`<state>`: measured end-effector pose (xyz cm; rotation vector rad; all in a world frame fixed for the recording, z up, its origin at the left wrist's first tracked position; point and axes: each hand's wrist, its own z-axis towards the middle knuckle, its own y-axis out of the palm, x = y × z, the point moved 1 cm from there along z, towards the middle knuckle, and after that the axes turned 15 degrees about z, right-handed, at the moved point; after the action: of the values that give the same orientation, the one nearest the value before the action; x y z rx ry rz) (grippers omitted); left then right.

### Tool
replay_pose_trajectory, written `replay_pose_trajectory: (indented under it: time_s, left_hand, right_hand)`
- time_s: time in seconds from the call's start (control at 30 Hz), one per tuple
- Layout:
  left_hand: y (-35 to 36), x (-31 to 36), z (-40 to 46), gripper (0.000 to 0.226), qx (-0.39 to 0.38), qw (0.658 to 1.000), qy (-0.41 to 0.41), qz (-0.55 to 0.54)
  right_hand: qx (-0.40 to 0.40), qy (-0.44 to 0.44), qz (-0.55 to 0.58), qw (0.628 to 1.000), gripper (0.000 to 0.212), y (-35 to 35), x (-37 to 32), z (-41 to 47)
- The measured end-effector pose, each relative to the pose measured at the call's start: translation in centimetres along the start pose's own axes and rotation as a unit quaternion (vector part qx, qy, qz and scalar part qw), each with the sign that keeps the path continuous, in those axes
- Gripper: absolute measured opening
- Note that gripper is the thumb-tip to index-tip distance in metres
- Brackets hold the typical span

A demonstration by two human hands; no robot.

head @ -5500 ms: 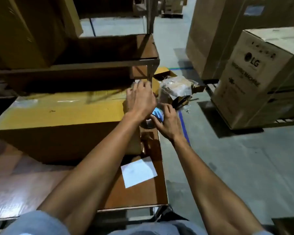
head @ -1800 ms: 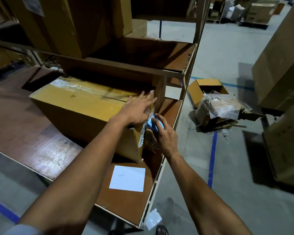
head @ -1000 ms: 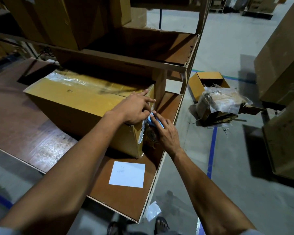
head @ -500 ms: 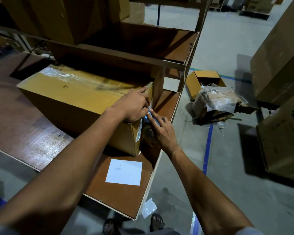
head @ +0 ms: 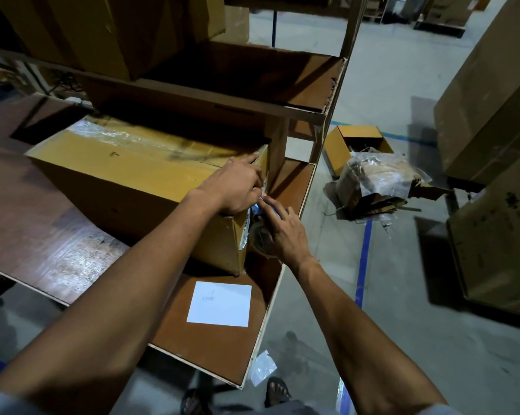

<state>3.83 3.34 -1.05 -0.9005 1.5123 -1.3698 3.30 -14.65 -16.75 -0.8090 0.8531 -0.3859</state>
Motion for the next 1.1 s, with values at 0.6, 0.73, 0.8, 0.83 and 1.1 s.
replay_pose_trajectory:
  time_s: [0.6,0.73,0.8,0.83,1.1]
  left_hand:
    - [-0.3,0.4,-0.3,0.030,-0.003,1.000,-0.013,-0.025]
    - [-0.3,0.4,-0.4,0.031,-0.007,0.999,-0.015,-0.028]
    - [-0.2,0.3,-0.4,0.032,-0.009,0.999,-0.012,-0.028]
    - [-0.1,0.2,-0.3,0.032,-0.009,0.999,-0.005,-0.031]
    - [0.1,-0.5,0.2,0.036,0.009,0.997,0.000,-0.074]
  right_hand:
    - [-0.033,-0.040,-0.117,0.992,0.096,-0.8,-0.6,-0.3]
    - [-0.039,-0.061,-0.156,0.985,0.088,-1.2,0.4,0.4]
    - [-0.083,-0.117,-0.185,0.972,0.088,-0.7,1.2,-1.0]
    - [-0.118,-0.143,-0.197,0.963,0.088,-0.3,1.8,-2.2]
    - [-0.057,-0.082,-0.157,0.982,0.064,1.1,1.5,-2.5]
